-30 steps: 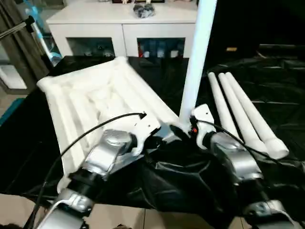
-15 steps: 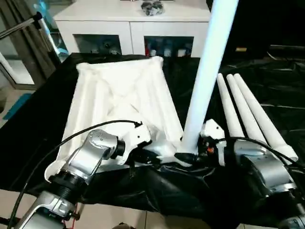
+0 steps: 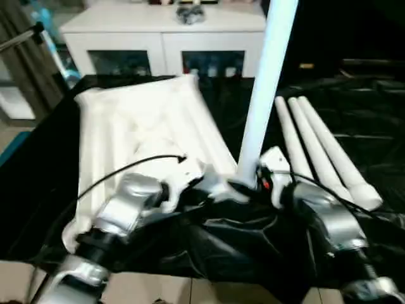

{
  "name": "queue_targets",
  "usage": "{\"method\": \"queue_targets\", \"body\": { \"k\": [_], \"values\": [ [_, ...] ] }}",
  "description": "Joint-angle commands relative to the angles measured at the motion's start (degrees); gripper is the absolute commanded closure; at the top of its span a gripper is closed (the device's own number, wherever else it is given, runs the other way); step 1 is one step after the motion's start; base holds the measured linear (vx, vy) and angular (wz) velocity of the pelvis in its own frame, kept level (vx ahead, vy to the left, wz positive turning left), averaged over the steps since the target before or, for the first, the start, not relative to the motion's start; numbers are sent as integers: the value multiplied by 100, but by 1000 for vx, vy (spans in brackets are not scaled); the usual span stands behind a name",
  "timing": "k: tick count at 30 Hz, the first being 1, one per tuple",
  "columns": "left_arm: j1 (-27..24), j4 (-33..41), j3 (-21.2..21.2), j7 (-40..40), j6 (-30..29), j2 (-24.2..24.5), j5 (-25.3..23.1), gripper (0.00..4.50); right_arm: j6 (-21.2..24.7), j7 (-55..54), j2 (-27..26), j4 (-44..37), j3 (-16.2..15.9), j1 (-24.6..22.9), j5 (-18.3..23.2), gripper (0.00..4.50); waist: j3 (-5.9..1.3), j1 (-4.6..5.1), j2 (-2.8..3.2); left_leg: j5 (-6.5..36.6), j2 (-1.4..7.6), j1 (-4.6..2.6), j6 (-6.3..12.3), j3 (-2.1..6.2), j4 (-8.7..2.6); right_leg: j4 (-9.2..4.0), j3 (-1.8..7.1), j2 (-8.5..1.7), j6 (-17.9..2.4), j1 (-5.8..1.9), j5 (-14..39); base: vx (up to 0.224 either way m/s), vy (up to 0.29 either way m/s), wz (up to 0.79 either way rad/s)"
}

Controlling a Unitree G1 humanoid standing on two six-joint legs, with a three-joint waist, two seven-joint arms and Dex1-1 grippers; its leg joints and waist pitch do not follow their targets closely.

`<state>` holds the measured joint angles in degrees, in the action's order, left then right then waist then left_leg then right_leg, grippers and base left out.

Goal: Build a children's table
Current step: Rotate leg to tighten

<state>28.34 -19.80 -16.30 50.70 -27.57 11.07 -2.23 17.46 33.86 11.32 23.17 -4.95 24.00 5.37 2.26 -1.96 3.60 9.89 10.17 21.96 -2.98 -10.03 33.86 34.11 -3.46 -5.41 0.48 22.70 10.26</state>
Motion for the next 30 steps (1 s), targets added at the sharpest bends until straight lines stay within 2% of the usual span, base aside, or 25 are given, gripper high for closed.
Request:
{"method": "queue_targets", "body": {
  "k": [1, 3, 4, 5, 8, 9, 10, 11, 12, 13, 14, 15, 16, 17, 18, 19, 20, 21, 22, 24, 25, 26, 28, 29, 30],
  "values": [
    [253, 43, -28, -462, -191, -536, 122, 450, 265, -536, -483, 474, -191, 47, -37, 177, -277, -2, -120, 2013, 226, -101, 44, 102, -472, -518, 199, -295, -1007, -161, 2412, 0, 0, 0],
    [334, 39, 52, -801, -379, -867, 140, 450, 377, -1117, -755, 768, 5, 202, -47, 178, -286, -11, -98, 1985, 212, -114, 50, 104, -462, -552, 188, -298, -947, -157, 2519, 0, 0, 0],
    [355, 52, 88, -911, -449, -987, 156, 450, 411, -1343, -864, 895, 89, 264, -103, 143, -271, 11, -109, 1993, 212, -102, 45, 96, -469, -552, 189, -283, -942, -145, 2513, 0, 0, 0],
    [355, 52, 88, -911, -449, -987, 156, 450, 411, -1343, -864, 895, 89, 264, -103, 122, -270, 2, -107, 2015, 211, -107, 43, 105, -473, -567, 182, -286, -914, -145, 2564, 0, 0, 0],
    [379, 23, 4, -908, -409, -1083, 119, 450, 318, -1521, -1009, 981, 214, 332, -120, 99, -286, -14, -102, 2021, 216, -85, 78, 113, -485, -565, 182, -281, -829, -151, 2460, 0, 0, 0],
    [380, 4, -23, -889, -374, -1070, 106, 450, 299, -1533, -1017, 982, 213, 342, -119, 99, -288, -18, -58, 2036, 217, -86, 68, 119, -490, -555, 183, -282, -831, -153, 2413, 0, 0, 0],
    [384, -39, -80, -815, -239, -1029, 83, 450, 237, -1580, -975, 946, 184, 352, -185, 90, -284, -8, -78, 2080, 219, -79, 63, 118, -499, -562, 181, -273, -828, -151, 2358, 0, 0, 0],
    [387, -77, -129, -767, -170, -1008, 72, 450, 148, -1658, -938, 927, 167, 366, -247, 90, -287, -20, 66, 2137, 215, -94, 20, 134, -500, -542, 182, -278, -836, -147, 2327, 0, 0, 0],
    [387, -101, -160, -741, -133, -998, 67, 450, 82, -1714, -914, 920, 159, 375, -291, 90, -292, 3, -4, 2187, 209, -91, 8, 120, -493, -566, 179, -270, -838, -147, 2254, 0, 0, 0],
    [383, -115, -247, -675, -33, -980, 20, 450, 42, -1782, -875, 854, 219, 376, -312, 90, -296, -18, 21, 2167, 207, -89, 14, 121, -498, -558, 182, -274, -866, -154, 2192, 0, 0, 0],
    [380, -135, -274, -703, -9, -996, -14, 450, 22, -1803, -833, 762, 288, 365, -297, 90, -292, -16, -2, 2191, 209, -96, 32, 112, -495, -573, 185, -269, -867, -142, 2206, 0, 0, 0],
    [386, -160, -273, -786, 43, -1036, -53, 450, 27, -1842, -783, 622, 374, 343, -276, 90, -288, -26, 56, 2240, 211, -111, 28, 112, -496, -575, 188, -266, -880, -135, 2205, 0, 0, 0],
    [389, -178, -217, -783, 79, -1098, 2, 450, 30, -1882, -730, 474, 442, 311, -264, 90, -298, -40, 74, 2210, 206, -110, 37, 113, -489, -556, 192, -265, -883, -146, 2162, 0, 0, 0],
    [423, -185, -101, -884, 135, -1168, 52, 450, 92, -1744, -620, 107, 468, 193, -197, 90, -294, -53, 128, 2189, 208, -110, 38, 112, -493, -559, 195, -261, -880, -146, 2117, 0, 0, 0],
    [439, -185, -51, -923, 163, -1195, 75, 450, 123, -1675, -571, -57, 474, 139, -167, 90, -315, -98, 70, 2054, 216, -123, 84, 93, -475, -556, 209, -252, -876, -152, 1949, 0, 0, 0],
    [462, -169, 38, -1022, 241, -1237, 105, 422, 185, -1508, -463, -424, 454, -7, -118, 85, -343, -161, 204, 1837, 222, -135, 133, 92, -453, -509, 227, -260, -946, -141, 1659, 0, 0, 0],
    [479, -138, 114, -1083, 222, -1271, 149, 395, 217, -1345, -362, -708, 408, -135, -88, 83, -324, -155, 135, 1798, 228, -123, 193, 63, -455, -552, 229, -235, -951, -133, 1571, 0, 0, 0],
    [482, -62, 152, -1105, 215, -1281, 188, 395, 258, -1118, -221, -1074, 341, -313, -50, 83, -362, -202, 182, 1529, 223, -92, 280, 79, -424, -476, 232, -239, -1015, -194, 1256, 0, 0, 0],
    [483, 22, 181, -1169, 225, -1286, 191, 392, 324, -948, -101, -1393, 331, -465, 19, 83, -394, -230, 141, 1232, 234, -63, 426, 61, -378, -439, 256, -234, -1099, -203, 789, 0, 0, 0],
    [467, 143, 193, -1349, 250, -1283, 132, 384, 369, -815, 50, -1769, 371, -674, 108, 83, -415, -248, 171, 704, 226, 52, 660, 86, -359, -342, 228, -254, -1171, -257, 205, 0, 0, 0],
    [428, 258, 228, -1428, 260, -1308, 144, 359, 362, -723, 139, -1939, 412, -797, 182, 83, -412, -242, 128, 625, 205, 81, 776, 88, -336, -314, 213, -255, -1188, -279, 75, 0, 0, 0],
    [373, 402, 289, -1510, 255, -1349, 170, 359, 374, -675, 229, -2133, 474, -942, 265, 83, -412, -254, 142, 660, 206, 60, 806, 81, -333, -333, 219, -264, -1203, -268, 125, 0, 0, 0],
    [222, 778, 453, -1663, 180, -1438, 239, 353, 512, -722, 329, -2586, 666, -1255, 403, 83, -397, -247, 68, 705, 216, 48, 912, 52, -320, -369, 230, -262, -1253, -248, 423, 0, 0, 0],
    [194, 846, 476, -1676, 170, -1449, 256, 353, 543, -725, 340, -2671, 694, -1310, 428, 83, -397, -273, 86, 713, 227, 35, 925, 55, -318, -374, 234, -274, -1245, -244, 499, 0, 0, 0],
    [127, 983, 513, -1718, 158, -1468, 285, 353, 632, -711, 372, -2894, 744, -1455, 483, 83, -382, -271, 28, 770, 224, 42, 932, 46, -329, -398, 228, -256, -1218, -233, 691, 0, 0, 0]
  ]
}}
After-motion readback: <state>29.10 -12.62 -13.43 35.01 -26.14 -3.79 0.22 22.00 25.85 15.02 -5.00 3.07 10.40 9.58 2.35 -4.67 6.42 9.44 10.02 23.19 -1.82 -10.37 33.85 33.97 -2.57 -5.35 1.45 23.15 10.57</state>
